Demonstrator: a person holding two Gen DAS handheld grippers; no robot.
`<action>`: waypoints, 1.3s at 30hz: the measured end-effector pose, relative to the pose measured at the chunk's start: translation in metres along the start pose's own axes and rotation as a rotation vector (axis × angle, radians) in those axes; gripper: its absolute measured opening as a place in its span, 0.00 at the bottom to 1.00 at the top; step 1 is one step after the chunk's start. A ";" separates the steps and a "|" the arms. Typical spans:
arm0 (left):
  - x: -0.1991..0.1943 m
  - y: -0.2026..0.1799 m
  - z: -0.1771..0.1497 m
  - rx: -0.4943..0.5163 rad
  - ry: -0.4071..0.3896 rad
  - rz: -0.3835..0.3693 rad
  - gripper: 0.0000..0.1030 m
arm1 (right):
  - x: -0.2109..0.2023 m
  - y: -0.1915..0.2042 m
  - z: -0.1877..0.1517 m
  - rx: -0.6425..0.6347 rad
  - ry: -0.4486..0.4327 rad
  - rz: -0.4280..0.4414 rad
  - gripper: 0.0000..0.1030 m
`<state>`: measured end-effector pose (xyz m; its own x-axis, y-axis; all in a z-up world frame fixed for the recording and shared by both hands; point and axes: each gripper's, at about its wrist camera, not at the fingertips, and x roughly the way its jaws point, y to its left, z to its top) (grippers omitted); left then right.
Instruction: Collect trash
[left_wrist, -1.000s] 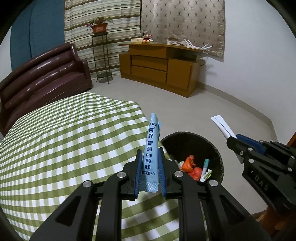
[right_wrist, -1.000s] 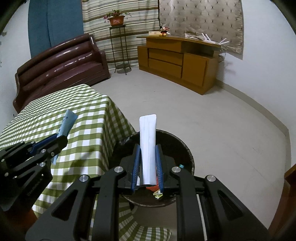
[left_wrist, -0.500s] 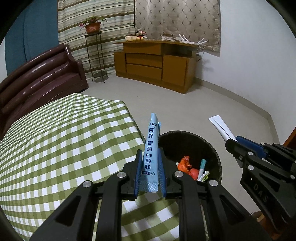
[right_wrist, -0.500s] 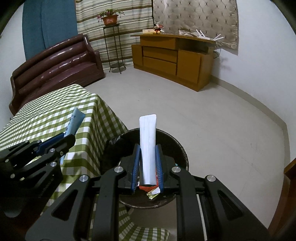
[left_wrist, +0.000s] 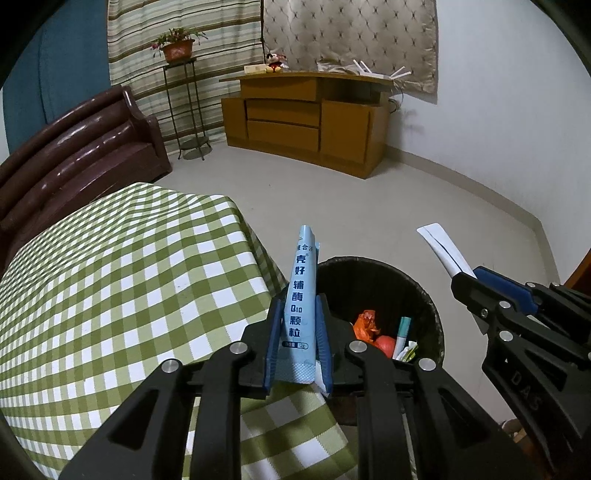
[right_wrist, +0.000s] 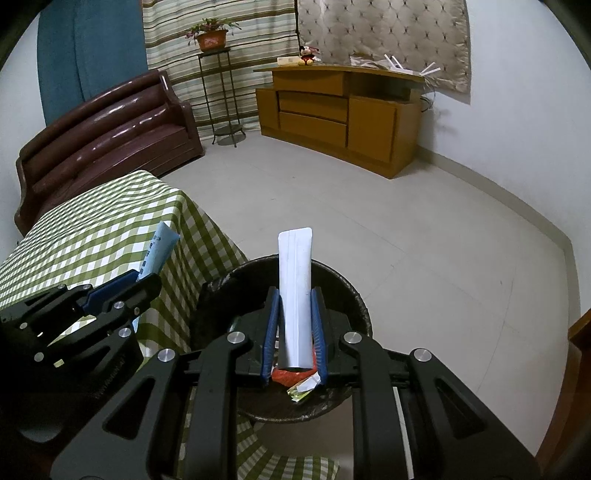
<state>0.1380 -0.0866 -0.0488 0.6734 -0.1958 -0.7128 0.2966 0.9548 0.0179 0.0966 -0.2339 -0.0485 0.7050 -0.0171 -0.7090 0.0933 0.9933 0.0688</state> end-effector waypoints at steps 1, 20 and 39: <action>0.001 -0.001 0.000 0.002 0.004 0.000 0.18 | 0.001 -0.001 0.000 0.002 0.000 -0.001 0.18; 0.006 -0.003 0.004 -0.009 0.017 0.008 0.46 | 0.006 -0.005 0.001 0.023 -0.003 -0.027 0.43; -0.006 0.006 0.003 -0.043 -0.008 0.014 0.64 | -0.015 -0.006 -0.001 0.026 -0.035 -0.107 0.63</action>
<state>0.1377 -0.0798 -0.0426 0.6827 -0.1843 -0.7071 0.2580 0.9661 -0.0028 0.0845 -0.2399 -0.0388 0.7142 -0.1275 -0.6883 0.1870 0.9823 0.0121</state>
